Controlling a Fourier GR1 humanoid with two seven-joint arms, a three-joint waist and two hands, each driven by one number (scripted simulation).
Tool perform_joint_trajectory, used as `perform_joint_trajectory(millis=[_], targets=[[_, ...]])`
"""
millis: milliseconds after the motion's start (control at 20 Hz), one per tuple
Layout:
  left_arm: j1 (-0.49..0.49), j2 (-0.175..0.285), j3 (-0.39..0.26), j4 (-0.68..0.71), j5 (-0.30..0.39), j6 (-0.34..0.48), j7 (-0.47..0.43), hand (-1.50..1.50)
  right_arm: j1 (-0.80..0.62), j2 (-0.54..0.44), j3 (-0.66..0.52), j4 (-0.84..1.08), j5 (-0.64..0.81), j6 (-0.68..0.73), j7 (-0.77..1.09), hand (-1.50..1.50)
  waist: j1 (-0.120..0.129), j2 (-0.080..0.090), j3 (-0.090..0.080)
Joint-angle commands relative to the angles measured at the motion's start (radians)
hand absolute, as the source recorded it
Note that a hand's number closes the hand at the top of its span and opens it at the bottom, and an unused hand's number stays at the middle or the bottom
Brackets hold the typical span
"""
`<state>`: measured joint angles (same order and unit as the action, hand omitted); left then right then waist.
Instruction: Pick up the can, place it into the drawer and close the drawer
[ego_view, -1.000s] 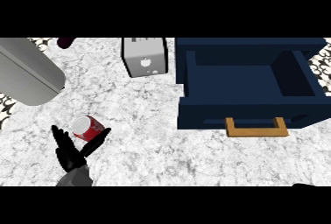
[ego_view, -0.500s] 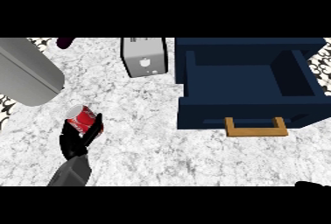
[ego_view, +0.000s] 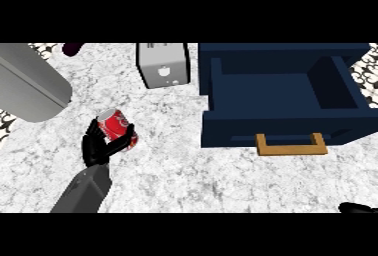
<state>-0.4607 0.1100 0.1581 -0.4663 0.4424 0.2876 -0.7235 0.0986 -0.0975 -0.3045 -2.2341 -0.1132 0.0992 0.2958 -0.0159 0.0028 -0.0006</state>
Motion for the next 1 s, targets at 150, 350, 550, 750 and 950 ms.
perform_joint_trajectory(millis=[150, 350, 550, 750, 950], targets=[[-0.130, -0.001, -0.145, 0.023, -0.098, -0.226, 0.110, 1.50, 0.006, 0.002, 0.002, 0.010, 0.005, 0.009, -0.021, -1.50, -0.005, 0.000, 0.000], [-0.178, -0.012, -0.135, 0.007, -0.100, -0.244, 0.122, 1.50, 0.030, 0.021, 0.024, -0.003, 0.052, 0.004, -0.036, -1.50, 0.006, -0.002, 0.000], [-0.138, 0.015, -0.165, -0.104, -0.116, -0.282, 0.219, 1.50, 0.054, 0.053, 0.043, -0.049, 0.086, -0.021, -0.029, -1.50, 0.012, -0.005, 0.001], [-0.227, -0.023, -0.213, -0.214, -0.161, -0.171, 0.320, 1.50, 0.027, 0.012, -0.016, -0.013, 0.030, -0.002, -0.034, -1.50, 0.014, -0.007, 0.001], [-0.244, -0.070, -0.273, -0.374, -0.189, -0.098, 0.483, 1.50, -0.016, 0.014, 0.015, -0.045, 0.070, -0.036, 0.029, -1.50, 0.026, -0.009, 0.001]])
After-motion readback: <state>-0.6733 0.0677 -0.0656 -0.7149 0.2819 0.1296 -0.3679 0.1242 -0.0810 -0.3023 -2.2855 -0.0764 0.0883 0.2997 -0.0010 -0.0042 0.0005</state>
